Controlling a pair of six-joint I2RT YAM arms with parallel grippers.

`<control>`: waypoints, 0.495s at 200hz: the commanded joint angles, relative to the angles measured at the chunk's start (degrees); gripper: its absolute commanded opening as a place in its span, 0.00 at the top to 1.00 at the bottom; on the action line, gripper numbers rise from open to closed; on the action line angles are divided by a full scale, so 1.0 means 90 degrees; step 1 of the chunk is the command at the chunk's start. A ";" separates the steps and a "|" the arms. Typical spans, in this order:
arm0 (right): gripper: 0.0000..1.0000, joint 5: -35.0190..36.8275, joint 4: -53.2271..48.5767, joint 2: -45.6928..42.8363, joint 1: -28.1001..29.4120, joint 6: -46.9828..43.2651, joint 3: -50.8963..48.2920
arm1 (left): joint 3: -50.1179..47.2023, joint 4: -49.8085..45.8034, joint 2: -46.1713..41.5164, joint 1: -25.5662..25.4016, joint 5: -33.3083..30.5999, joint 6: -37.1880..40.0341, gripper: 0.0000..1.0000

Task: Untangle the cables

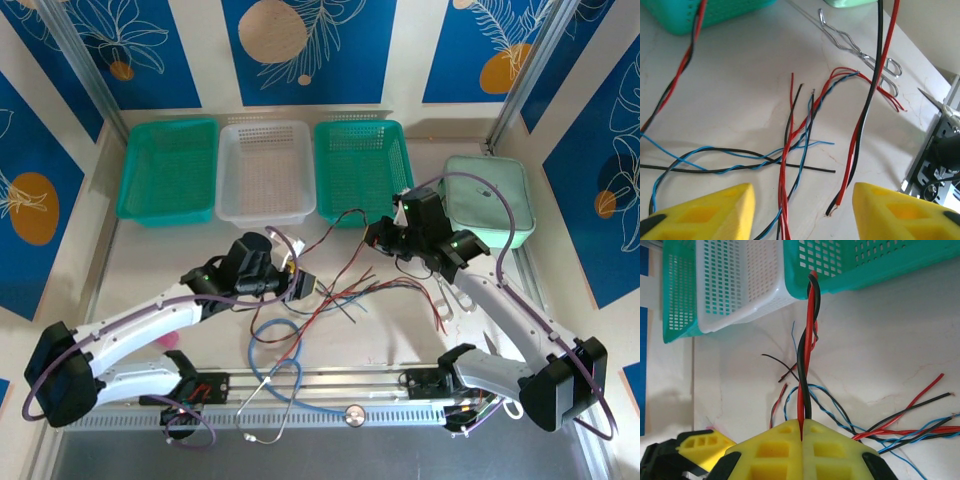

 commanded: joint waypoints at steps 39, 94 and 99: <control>1.00 -0.0441 0.0235 -0.0154 -0.0136 0.0126 0.0250 | 0.0513 -0.0074 0.0636 -0.0379 0.0314 0.0229 0.53; 1.00 -0.0480 0.0237 -0.0134 -0.0156 0.0108 0.0295 | 0.0570 -0.0084 0.0966 -0.0570 0.0082 0.0300 0.81; 1.00 -0.0480 0.0236 -0.0135 -0.0156 0.0106 0.0291 | 0.0585 -0.0121 0.0957 -0.0580 0.0033 0.0322 0.81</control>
